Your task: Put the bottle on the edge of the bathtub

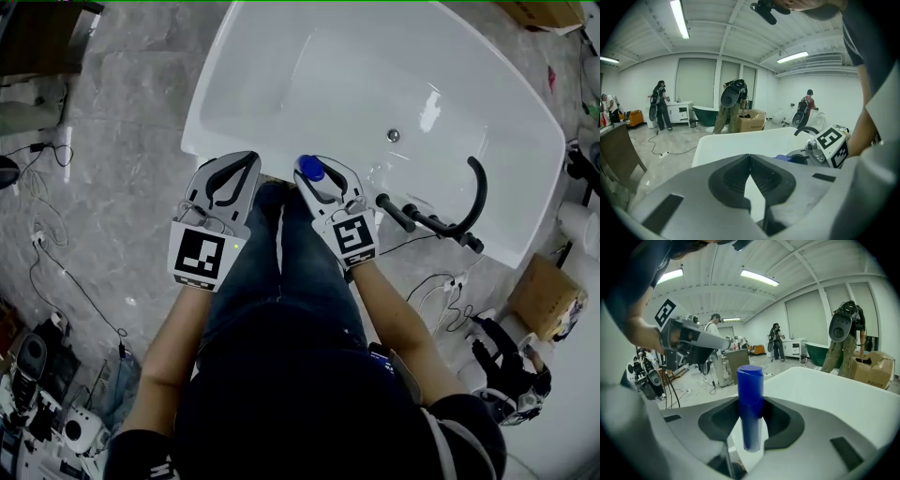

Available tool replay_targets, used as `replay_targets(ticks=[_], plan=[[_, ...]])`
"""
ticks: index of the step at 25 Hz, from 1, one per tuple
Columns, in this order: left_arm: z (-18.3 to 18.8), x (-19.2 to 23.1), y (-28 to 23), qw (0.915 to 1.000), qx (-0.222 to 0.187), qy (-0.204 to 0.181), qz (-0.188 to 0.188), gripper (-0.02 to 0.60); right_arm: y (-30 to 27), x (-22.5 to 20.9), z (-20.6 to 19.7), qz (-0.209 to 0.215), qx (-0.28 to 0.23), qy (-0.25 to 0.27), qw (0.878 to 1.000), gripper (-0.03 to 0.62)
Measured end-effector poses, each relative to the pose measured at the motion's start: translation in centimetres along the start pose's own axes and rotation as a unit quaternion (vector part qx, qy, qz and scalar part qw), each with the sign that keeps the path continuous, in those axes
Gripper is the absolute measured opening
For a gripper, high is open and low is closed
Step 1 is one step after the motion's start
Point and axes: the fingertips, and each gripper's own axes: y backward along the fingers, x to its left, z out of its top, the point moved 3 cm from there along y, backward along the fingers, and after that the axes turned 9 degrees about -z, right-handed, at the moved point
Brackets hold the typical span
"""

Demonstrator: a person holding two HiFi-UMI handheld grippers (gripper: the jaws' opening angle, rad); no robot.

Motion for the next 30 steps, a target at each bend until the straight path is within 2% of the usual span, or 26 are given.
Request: replay_targets(ticks=[11,26,30], plan=[[-2.5,0.4,0.0,0.9995,0.024,0.016,0.01,0.023,-3.8,1.9,-6.0,0.034,0.068,0.05,0.996,0.166],[-2.7,-0.7,0.0,0.9992,0.022,0.03,0.016,0.023,-3.9,3.6,-6.8,0.077,0.085,0.166,0.979,0.167],[-2.9,-0.9,0.2,0.9992,0.018,0.032,0.018,0.023,-3.7,3.6,-7.1,0.078,0.092,0.179,0.976,0.169]])
